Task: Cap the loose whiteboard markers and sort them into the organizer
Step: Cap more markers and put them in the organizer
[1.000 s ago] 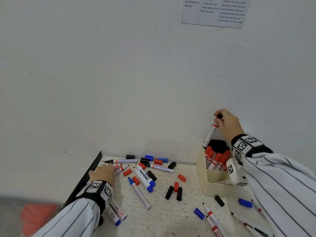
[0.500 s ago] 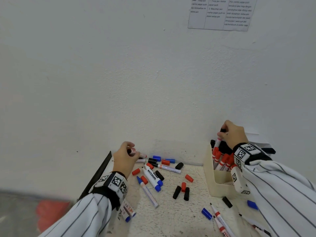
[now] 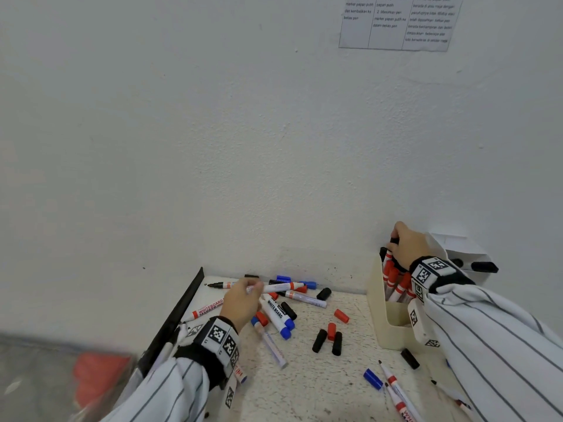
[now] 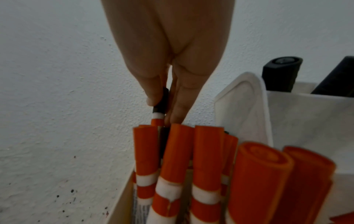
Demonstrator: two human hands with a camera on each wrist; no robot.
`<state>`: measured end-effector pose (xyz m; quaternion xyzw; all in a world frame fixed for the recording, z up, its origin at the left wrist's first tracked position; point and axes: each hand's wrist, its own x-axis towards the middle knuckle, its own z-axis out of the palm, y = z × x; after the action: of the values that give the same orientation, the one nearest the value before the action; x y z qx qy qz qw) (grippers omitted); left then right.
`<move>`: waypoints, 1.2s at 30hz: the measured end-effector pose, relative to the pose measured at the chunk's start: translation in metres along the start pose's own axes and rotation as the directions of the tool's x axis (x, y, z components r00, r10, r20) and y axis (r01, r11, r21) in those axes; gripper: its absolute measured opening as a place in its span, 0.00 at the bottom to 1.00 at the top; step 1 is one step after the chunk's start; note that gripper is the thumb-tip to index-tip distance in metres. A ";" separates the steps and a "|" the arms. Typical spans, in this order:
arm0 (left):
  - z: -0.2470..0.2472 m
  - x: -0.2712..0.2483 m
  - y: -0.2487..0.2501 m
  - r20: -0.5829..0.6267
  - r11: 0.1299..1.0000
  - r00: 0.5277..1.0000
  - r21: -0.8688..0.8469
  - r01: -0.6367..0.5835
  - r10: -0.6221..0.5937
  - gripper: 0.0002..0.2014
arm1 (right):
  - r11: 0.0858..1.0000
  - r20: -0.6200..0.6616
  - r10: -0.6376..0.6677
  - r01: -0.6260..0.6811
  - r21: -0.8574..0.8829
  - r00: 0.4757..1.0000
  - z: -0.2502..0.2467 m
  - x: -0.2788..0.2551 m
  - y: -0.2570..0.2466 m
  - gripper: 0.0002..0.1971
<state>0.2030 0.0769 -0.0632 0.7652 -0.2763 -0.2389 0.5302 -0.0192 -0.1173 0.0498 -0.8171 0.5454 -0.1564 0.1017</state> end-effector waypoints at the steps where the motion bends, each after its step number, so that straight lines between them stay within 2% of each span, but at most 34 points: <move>1: 0.002 -0.001 -0.002 0.016 0.992 0.999 0.124 -0.039 0.037 0.11 | 1.000 0.002 -0.006 0.006 0.006 1.000 0.001 -0.001 0.000 0.10; 3: 0.004 -0.005 -0.004 0.038 0.961 0.996 0.260 -0.092 0.085 0.17 | 1.000 -0.001 -0.010 0.010 0.015 1.000 0.001 -0.001 0.001 0.10; 5: 0.007 -0.008 -0.005 0.042 0.947 0.997 0.313 -0.070 0.060 0.20 | 1.000 -0.008 -0.001 0.001 -0.009 1.000 0.003 0.001 0.003 0.10; 7: 0.009 -0.010 -0.003 0.056 0.944 0.998 0.330 0.008 -0.028 0.22 | 0.999 0.023 -0.014 0.015 -0.035 1.000 0.011 0.008 0.006 0.06; 10: 0.013 -0.014 -0.001 0.156 0.957 0.967 0.239 0.162 -0.203 0.20 | 0.999 0.061 -0.011 0.014 -0.040 0.998 0.029 0.017 0.014 0.13; 12: 0.013 -0.013 -0.002 0.213 0.956 0.945 0.209 0.206 -0.250 0.22 | 0.999 0.039 -0.019 0.020 -0.039 0.999 0.033 0.022 0.015 0.08; 17: 0.016 -0.013 -0.003 0.221 0.955 0.954 0.261 0.141 -0.202 0.18 | 0.999 0.079 -0.035 0.038 -0.029 0.996 0.030 0.026 0.016 0.12; 21: 0.022 -0.013 -0.007 0.194 0.956 0.971 0.280 0.084 -0.143 0.18 | 0.961 -0.104 -0.170 0.188 0.204 0.980 0.027 0.007 0.007 0.06; 22: 0.024 -0.013 -0.008 0.197 0.957 0.972 0.280 0.071 -0.130 0.16 | 0.936 -0.081 -0.194 0.209 0.282 0.978 0.026 -0.001 0.004 0.05; 24: 0.029 -0.015 -0.009 0.201 0.962 0.974 0.270 0.045 -0.102 0.13 | 0.912 0.109 -0.220 0.165 0.376 0.969 0.028 -0.022 -0.002 0.04; 26: 0.035 -0.020 -0.010 0.193 0.963 0.979 0.270 0.016 -0.070 0.14 | 0.954 0.367 -0.174 0.064 0.294 0.914 0.035 -0.040 0.001 0.05; 28: 0.039 -0.027 -0.010 0.195 0.953 0.980 0.302 -0.016 -0.045 0.15 | 0.995 0.547 -0.080 0.032 0.097 0.833 0.043 -0.055 0.012 0.09; 29: 0.040 -0.032 -0.010 0.204 0.946 0.978 0.322 -0.028 -0.041 0.14 | 0.997 0.563 -0.059 0.071 0.001 0.825 0.048 -0.060 0.019 0.11; 31: 0.042 -0.040 -0.010 0.228 0.935 0.972 0.354 -0.030 -0.055 0.13 | 0.982 0.469 -0.086 0.153 -0.107 0.879 0.059 -0.068 0.031 0.13; 33: 0.042 -0.046 -0.013 0.228 0.929 0.971 0.369 -0.012 -0.078 0.14 | 0.981 0.351 -0.107 0.155 -0.112 0.930 0.069 -0.075 0.037 0.12; 34: 0.042 -0.048 -0.014 0.228 0.930 0.970 0.367 -0.002 -0.088 0.14 | 0.983 0.323 -0.102 0.144 -0.110 0.941 0.073 -0.077 0.040 0.11; 36: 0.041 -0.053 -0.017 0.242 0.936 0.965 0.353 0.003 -0.095 0.15 | 0.982 0.374 -0.043 0.109 -0.156 0.926 0.080 -0.082 0.045 0.09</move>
<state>0.1406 0.0898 -0.0886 0.8166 -0.3609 -0.2960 0.3395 -0.0577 -0.0592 -0.0518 -0.8583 0.4959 0.0443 0.1246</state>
